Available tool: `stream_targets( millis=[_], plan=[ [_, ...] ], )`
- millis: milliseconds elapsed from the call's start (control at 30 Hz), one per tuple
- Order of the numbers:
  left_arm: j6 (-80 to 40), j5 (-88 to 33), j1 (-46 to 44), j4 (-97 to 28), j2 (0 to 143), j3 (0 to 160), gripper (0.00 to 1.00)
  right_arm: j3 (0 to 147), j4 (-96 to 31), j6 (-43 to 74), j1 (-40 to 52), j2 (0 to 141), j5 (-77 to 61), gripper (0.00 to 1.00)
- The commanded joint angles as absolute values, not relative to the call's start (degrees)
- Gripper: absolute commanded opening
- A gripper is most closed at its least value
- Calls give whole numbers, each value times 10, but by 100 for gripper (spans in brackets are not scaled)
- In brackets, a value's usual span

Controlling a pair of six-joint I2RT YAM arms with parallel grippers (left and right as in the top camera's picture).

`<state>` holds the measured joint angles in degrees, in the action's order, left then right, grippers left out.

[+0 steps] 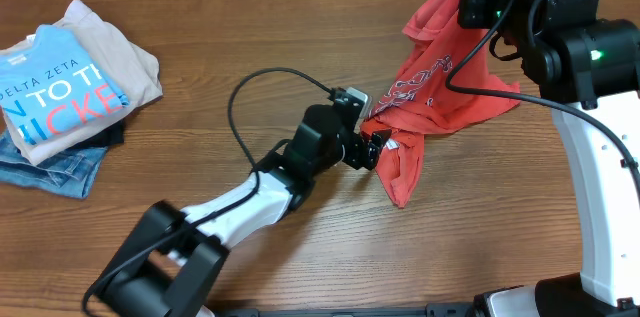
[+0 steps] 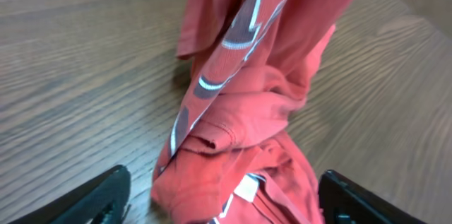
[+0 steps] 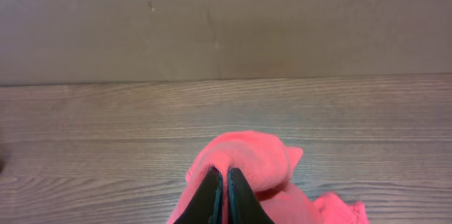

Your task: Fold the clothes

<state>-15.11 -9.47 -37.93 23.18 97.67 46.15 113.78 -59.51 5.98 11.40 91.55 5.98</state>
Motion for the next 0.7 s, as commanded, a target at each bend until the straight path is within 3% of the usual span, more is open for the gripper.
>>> stream_targets(
  millis=[0, 267, 333, 400, 667],
  plan=[
    [-159, -75, -383, 276, 1033, 467, 81, 1141, -589, 60, 116, 894, 48, 4],
    [-159, -75, -384, 352, 1084, 468, 49, 1141, -589, 60, 116, 879, 48, 4],
    [-159, -82, -384, 347, 1084, 468, 31, 1141, -588, 60, 116, 874, 48, 4],
    [-159, -109, -384, 348, 1084, 468, 4, 1141, -589, 60, 116, 872, 48, 4],
    [-160, -164, -362, 336, 1062, 468, 4, 1141, -594, 60, 115, 871, 50, 4]
  ],
)
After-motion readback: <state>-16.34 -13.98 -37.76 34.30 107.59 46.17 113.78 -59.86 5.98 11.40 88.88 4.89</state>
